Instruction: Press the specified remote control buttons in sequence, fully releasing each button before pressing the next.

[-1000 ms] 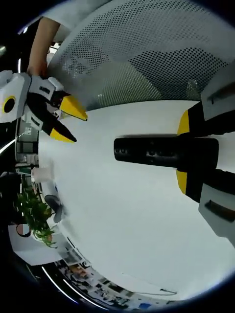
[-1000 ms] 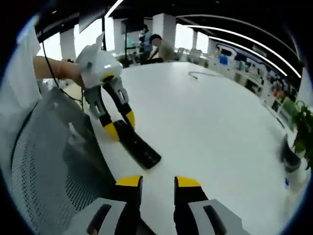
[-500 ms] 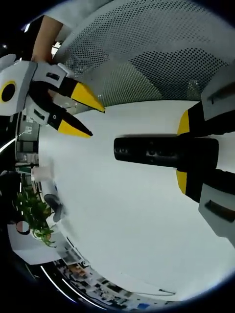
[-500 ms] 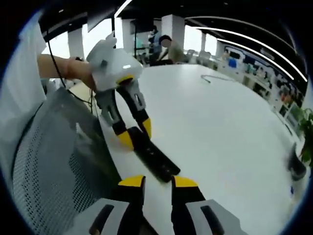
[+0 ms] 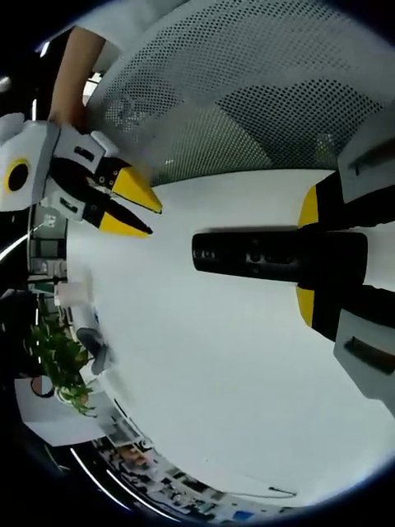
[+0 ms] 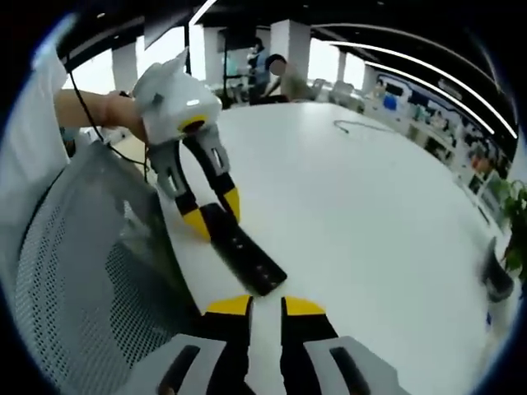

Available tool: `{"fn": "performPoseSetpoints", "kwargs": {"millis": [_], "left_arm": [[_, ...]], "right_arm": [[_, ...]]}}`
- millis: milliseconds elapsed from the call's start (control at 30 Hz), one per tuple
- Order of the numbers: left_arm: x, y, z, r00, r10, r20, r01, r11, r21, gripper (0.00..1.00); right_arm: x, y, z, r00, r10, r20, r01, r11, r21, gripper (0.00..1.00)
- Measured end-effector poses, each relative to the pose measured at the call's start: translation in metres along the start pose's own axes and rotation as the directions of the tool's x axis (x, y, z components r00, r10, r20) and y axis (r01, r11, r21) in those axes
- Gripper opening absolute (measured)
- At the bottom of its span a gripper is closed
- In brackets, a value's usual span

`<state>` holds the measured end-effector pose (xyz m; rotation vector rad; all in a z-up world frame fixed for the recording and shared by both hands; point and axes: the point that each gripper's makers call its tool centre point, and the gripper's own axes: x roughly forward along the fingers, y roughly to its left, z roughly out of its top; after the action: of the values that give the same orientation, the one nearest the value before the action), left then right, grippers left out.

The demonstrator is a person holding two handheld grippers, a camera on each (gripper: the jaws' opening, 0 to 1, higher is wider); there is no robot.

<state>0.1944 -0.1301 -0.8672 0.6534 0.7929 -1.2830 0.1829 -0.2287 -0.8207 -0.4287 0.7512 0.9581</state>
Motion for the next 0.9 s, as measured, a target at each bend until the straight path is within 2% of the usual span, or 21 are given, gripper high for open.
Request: {"fn": "performPoseSetpoints", "kwargs": {"millis": [133,400,600,900], "left_arm": [[-0.001,-0.001,-0.001,1.000,0.001,0.028,-0.001,1.000,-0.004,0.24],[-0.003,-0.012,-0.004,0.999,-0.022,0.045,0.021,0.999,0.033,0.24],[-0.005,-0.016,-0.007,0.998,-0.055,0.037,0.052,0.996,0.079,0.24],[-0.005,-0.017,-0.007,0.997,-0.072,0.028,0.069,0.993,0.100,0.24]], "right_arm": [[0.004,0.005,-0.002,1.000,0.010,-0.028,-0.011,1.000,-0.029,0.03],[0.017,0.011,0.008,0.999,0.043,-0.018,-0.044,0.997,-0.068,0.00],[0.026,0.017,0.003,0.995,0.076,-0.065,-0.083,0.992,-0.101,0.00],[0.035,0.016,-0.004,0.988,0.096,-0.120,-0.111,0.986,-0.125,0.00]]}}
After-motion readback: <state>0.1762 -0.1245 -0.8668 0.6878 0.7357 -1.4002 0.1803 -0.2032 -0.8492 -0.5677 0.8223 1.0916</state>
